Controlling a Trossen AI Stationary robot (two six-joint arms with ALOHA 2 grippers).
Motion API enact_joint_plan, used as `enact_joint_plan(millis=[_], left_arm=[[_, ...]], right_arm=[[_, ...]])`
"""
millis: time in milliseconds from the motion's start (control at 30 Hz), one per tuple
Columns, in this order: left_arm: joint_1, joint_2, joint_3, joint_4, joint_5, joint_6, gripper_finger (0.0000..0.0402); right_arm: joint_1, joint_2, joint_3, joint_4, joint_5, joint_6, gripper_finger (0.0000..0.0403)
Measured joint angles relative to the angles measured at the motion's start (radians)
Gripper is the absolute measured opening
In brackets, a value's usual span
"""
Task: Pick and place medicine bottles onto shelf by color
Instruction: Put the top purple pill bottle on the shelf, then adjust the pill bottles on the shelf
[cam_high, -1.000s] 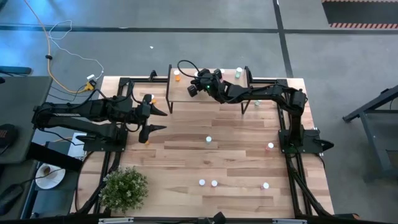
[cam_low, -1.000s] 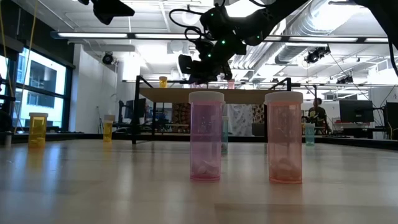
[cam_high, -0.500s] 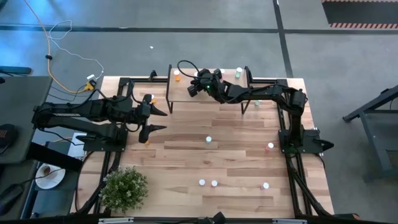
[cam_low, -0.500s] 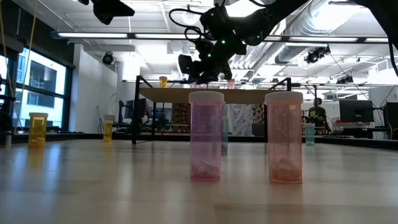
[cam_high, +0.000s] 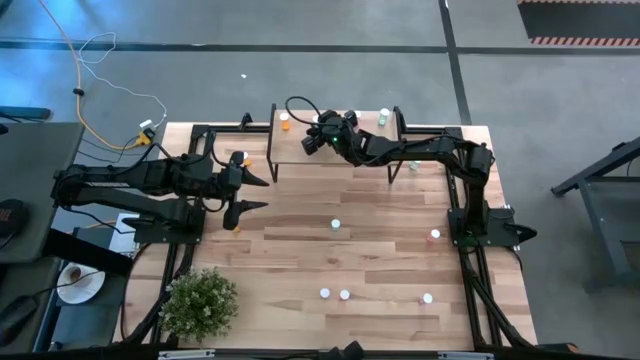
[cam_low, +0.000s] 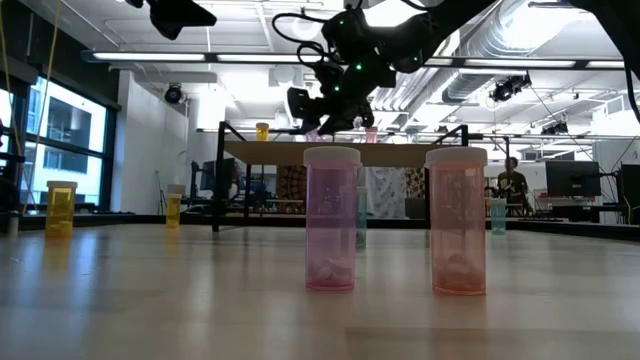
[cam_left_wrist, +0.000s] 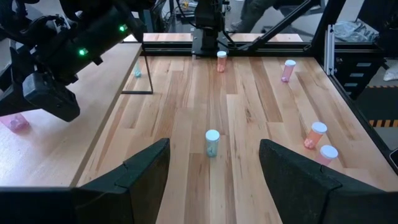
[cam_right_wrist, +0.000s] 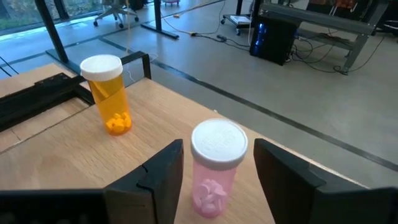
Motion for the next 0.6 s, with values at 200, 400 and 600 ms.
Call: enact_joint_plan(millis=[200, 400, 600], left_arm=[[0.0, 0.0, 0.0, 0.0, 0.0, 0.0, 0.0236], [0.0, 0.0, 0.0, 0.0, 0.0, 0.0, 0.0236], [0.0, 0.0, 0.0, 0.0, 0.0, 0.0, 0.0236]], right_arm=[[0.0, 0.0, 0.0, 0.015, -0.009, -0.003, 0.0189], [-0.006, 0.0, 0.0, 0.019, -0.034, -0.002, 0.0189], [-0.008, 0.0, 0.0, 0.048, -0.034, -0.003, 0.019]])
